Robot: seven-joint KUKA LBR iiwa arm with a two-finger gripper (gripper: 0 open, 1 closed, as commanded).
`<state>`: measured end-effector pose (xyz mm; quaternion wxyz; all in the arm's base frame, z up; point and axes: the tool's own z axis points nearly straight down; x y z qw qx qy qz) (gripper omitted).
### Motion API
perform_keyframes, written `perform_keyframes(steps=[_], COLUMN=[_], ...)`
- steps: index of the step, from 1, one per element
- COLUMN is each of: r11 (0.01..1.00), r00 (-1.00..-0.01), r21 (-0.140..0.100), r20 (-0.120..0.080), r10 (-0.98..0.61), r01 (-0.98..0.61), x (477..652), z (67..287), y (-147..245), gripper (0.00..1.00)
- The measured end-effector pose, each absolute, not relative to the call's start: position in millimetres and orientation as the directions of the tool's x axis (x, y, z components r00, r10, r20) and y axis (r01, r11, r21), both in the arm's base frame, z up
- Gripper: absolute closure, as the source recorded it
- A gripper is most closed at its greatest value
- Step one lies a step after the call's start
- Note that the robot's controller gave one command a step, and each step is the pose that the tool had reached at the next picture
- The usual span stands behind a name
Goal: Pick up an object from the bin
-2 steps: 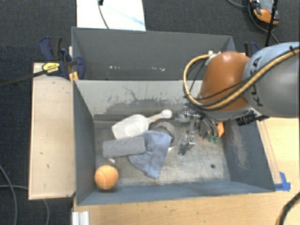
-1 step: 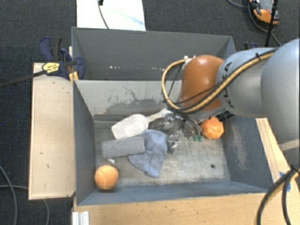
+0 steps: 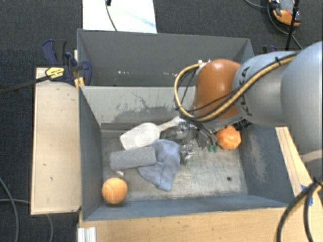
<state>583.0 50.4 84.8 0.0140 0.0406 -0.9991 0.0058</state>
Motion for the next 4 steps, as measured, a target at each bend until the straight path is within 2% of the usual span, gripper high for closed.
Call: perform_keyframes(steps=[1, 2, 3, 4], r11=[0.99, 0.991, 0.995, 0.994], r00=[-0.989, -0.991, -0.995, -0.994], r21=[-0.003, 0.0, 0.0, 0.0], r20=[0.019, 0.001, 0.001, 0.003], r10=[-0.144, -0.135, -0.099, -0.109], r01=[-0.144, -0.135, -0.099, -0.109], x=[568.4, 571.9, 569.1, 568.3], z=[95.4, 116.5, 140.3, 188.6], y=[52.4, 67.5, 63.9, 77.1], gripper=[1.0, 1.0, 1.0, 1.0])
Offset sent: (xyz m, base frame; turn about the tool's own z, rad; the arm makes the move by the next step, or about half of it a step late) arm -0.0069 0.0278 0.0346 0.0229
